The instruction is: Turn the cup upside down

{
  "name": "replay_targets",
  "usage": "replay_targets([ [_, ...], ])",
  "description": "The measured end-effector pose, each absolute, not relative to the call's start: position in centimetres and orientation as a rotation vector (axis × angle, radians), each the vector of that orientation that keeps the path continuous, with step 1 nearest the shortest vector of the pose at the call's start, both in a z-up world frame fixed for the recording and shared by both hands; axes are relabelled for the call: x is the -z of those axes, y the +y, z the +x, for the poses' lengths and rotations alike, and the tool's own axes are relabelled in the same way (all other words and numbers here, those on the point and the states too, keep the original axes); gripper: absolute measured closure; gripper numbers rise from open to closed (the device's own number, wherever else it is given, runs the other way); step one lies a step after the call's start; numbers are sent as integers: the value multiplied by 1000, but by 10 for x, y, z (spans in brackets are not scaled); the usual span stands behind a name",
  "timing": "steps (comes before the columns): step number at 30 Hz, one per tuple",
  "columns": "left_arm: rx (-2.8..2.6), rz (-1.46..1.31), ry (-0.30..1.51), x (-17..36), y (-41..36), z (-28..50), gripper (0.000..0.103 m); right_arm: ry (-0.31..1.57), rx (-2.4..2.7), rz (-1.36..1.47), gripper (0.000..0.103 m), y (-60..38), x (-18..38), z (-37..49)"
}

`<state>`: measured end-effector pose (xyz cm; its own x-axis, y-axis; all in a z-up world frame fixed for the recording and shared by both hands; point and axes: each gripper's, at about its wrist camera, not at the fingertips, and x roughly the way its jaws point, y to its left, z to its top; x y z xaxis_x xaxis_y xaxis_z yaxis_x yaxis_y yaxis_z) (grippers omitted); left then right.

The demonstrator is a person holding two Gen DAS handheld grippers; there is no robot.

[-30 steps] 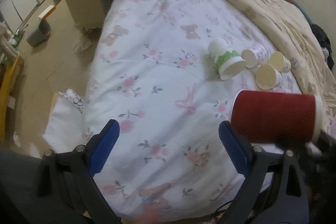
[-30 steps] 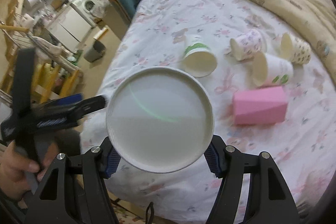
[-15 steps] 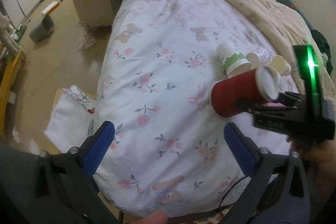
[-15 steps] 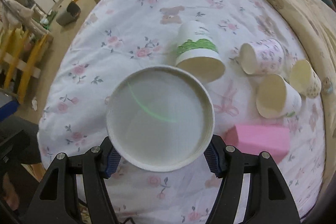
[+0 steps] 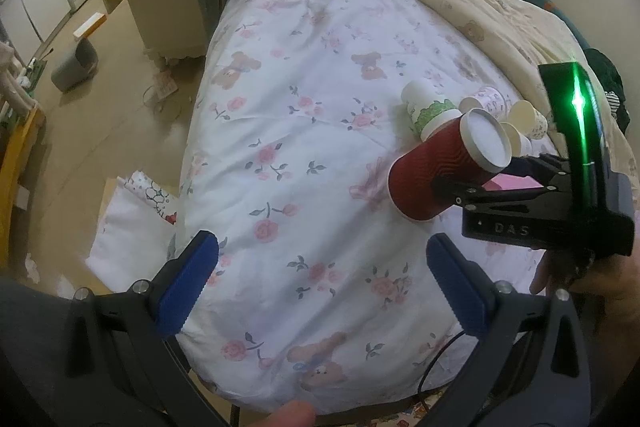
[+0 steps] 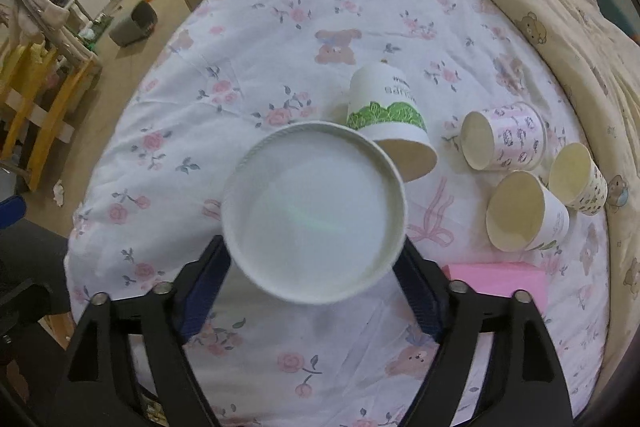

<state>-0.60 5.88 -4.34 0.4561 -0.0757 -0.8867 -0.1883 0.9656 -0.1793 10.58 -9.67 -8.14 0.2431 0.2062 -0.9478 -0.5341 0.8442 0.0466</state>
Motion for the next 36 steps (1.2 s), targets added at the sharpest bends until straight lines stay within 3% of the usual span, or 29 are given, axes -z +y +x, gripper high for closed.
replay_targets([
  [16, -75, -183, 968, 27, 38, -14, 0, 950, -467, -5, 10, -187, 4, 27],
  [24, -48, -132, 901, 20, 19, -27, 0, 896, -406, 69, 9, -206, 3, -7],
  [28, -42, -106, 871, 18, 13, -32, 0, 875, -391, 95, 0, -211, 12, -17],
  [36, -74, -91, 850, 19, 10, -29, 0, 831, -309, 110, 0, -219, 21, -13],
])
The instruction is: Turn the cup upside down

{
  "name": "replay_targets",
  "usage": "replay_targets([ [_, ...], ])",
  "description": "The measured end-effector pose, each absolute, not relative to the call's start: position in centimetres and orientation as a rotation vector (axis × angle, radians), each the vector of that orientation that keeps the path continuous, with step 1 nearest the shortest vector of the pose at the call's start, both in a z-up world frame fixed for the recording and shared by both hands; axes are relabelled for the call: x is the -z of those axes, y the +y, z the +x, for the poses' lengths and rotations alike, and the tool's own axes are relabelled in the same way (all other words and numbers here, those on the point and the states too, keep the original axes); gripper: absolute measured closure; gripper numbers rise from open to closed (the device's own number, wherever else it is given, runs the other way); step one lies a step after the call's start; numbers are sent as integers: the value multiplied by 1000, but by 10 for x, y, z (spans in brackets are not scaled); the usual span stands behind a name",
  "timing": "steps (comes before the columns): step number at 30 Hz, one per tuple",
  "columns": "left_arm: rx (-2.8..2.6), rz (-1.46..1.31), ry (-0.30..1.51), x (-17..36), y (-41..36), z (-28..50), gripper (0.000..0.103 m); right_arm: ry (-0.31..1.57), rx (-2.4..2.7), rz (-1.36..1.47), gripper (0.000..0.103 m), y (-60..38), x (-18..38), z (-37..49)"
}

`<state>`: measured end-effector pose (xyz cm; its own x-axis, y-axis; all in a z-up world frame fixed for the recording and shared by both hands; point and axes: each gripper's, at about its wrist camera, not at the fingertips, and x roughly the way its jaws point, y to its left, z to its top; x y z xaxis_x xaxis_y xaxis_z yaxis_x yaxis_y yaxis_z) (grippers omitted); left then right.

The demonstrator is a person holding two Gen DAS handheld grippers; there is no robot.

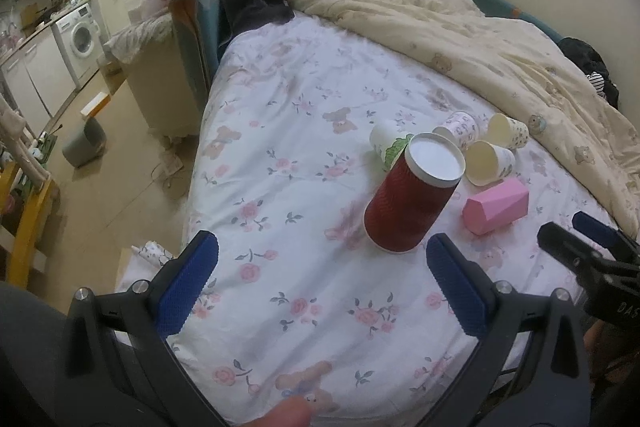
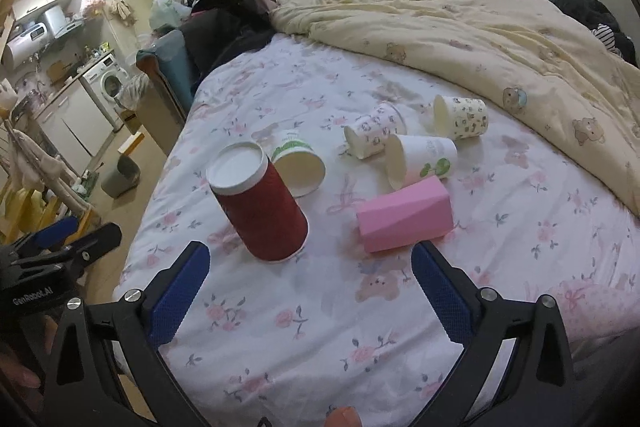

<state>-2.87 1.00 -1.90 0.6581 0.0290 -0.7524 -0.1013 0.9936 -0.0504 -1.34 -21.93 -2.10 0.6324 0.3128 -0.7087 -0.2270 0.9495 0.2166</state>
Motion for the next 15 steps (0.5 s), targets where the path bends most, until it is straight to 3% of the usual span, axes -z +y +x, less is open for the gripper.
replay_targets([
  [15, -32, -79, 851, 21, 5, -32, 0, 840, -309, 109, 0, -219, 21, -12],
])
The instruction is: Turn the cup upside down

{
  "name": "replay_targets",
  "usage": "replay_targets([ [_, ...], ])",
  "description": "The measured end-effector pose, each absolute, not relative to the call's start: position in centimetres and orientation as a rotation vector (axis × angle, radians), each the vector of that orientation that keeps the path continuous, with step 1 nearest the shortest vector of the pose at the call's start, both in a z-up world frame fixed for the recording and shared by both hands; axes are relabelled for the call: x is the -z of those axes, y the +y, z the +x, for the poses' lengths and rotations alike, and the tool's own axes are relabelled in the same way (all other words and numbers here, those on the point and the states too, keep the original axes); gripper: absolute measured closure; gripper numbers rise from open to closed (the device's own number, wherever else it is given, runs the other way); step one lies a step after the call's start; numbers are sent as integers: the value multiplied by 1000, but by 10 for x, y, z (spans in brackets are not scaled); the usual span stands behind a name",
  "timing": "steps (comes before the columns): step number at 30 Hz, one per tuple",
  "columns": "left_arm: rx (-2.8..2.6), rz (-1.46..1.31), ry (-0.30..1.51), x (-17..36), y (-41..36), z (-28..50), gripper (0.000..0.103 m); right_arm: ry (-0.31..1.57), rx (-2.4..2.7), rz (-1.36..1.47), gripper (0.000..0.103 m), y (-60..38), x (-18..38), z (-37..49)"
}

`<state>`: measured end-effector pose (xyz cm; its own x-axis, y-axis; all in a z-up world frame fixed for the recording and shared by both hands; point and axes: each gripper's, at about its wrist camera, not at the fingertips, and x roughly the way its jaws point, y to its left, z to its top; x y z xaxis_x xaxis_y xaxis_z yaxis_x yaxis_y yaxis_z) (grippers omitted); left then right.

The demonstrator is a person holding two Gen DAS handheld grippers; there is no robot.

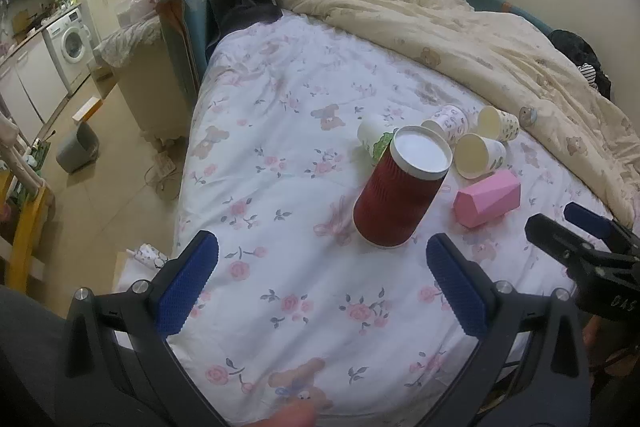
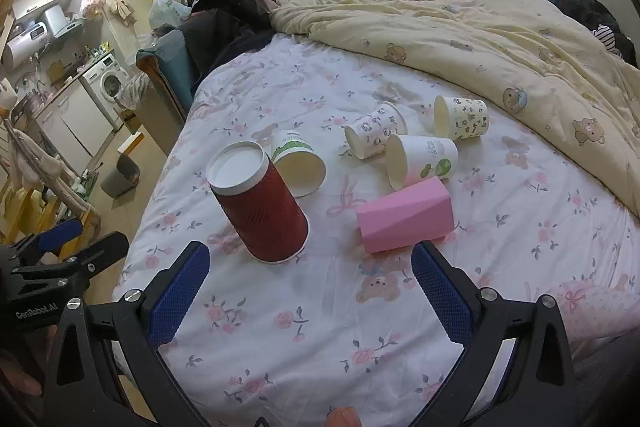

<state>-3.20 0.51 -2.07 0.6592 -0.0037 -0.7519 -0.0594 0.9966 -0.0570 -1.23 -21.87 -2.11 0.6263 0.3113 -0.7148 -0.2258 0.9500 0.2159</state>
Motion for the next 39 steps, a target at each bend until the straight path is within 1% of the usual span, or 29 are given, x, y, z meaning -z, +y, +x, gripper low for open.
replay_targets([
  [39, -25, -90, 880, 25, 5, -33, 0, 838, -303, 77, 0, -217, 21, -13],
])
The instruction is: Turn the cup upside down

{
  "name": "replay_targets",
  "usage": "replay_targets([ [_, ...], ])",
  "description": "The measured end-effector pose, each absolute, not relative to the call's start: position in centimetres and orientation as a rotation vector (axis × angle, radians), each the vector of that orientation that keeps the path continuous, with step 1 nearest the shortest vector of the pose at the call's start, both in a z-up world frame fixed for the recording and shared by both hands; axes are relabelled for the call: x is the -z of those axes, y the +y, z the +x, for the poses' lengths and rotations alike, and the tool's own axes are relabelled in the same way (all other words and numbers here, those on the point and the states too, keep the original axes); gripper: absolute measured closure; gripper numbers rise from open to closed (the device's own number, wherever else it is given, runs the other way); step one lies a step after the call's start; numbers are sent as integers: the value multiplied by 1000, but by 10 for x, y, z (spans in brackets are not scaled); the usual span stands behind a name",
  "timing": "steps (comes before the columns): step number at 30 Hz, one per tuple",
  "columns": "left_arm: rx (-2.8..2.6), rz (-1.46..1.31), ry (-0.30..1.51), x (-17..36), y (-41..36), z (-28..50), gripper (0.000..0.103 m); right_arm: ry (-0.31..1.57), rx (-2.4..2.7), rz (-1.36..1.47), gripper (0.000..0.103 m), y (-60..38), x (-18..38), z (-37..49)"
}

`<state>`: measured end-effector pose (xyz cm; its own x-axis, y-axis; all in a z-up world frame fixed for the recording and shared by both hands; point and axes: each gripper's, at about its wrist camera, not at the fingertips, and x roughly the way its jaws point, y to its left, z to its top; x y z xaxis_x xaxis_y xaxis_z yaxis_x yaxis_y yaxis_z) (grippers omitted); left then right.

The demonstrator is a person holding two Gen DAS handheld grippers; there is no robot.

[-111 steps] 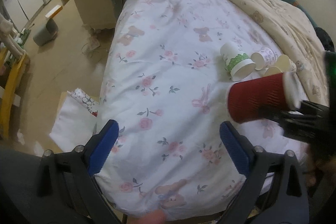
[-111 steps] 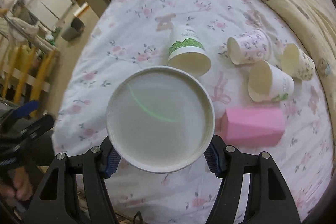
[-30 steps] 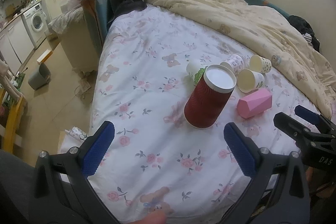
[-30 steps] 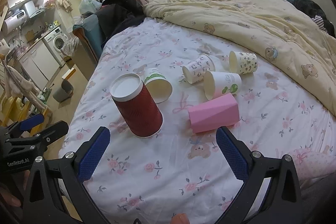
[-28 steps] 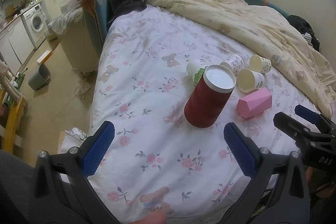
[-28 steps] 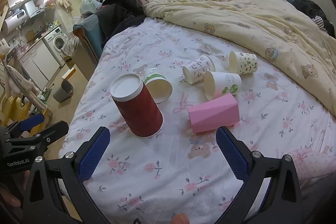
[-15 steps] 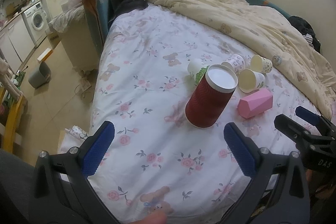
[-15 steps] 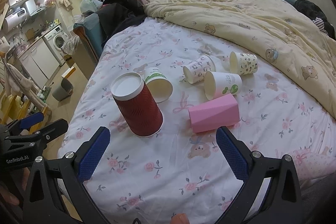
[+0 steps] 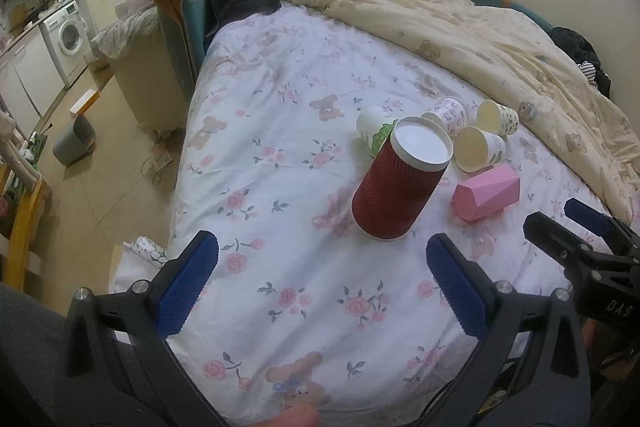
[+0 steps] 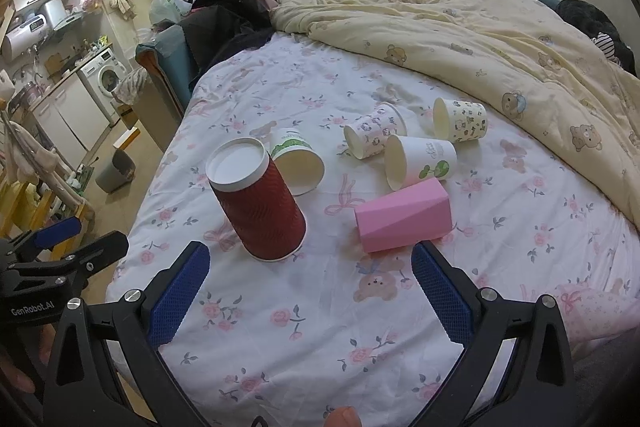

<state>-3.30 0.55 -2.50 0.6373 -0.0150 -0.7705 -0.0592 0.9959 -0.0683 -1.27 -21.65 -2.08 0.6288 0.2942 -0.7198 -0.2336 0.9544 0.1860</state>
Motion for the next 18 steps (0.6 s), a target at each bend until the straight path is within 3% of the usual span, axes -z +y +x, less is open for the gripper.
replay_targets([
  [18, -26, -87, 881, 26, 4, -34, 0, 838, -300, 78, 0, -216, 21, -13],
])
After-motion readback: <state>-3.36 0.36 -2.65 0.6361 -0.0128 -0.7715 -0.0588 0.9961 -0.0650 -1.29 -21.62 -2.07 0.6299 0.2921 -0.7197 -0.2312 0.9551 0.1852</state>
